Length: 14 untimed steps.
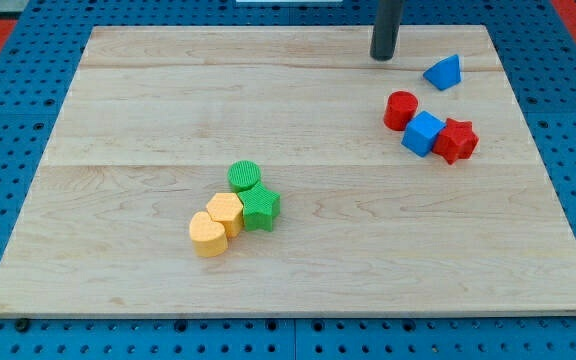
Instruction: Push the blue triangle into the blue cube
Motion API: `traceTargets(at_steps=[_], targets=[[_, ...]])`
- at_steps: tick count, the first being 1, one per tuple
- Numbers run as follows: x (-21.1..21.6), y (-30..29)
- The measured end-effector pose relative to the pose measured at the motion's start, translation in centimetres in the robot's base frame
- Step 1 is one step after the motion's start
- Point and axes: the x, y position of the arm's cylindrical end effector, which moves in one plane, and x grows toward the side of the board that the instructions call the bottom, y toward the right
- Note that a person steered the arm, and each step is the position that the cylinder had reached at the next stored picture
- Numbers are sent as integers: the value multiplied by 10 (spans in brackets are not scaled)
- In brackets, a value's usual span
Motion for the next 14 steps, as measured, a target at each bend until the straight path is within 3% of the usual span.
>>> traceTargets(at_steps=[1,2,3,4,5,6,8,10,11,12,14], targets=[[-11,36],[39,63],[62,65],[26,79],[53,112],[91,47],[77,77],[51,-61],[81,-151],[141,-232],[154,-265]])
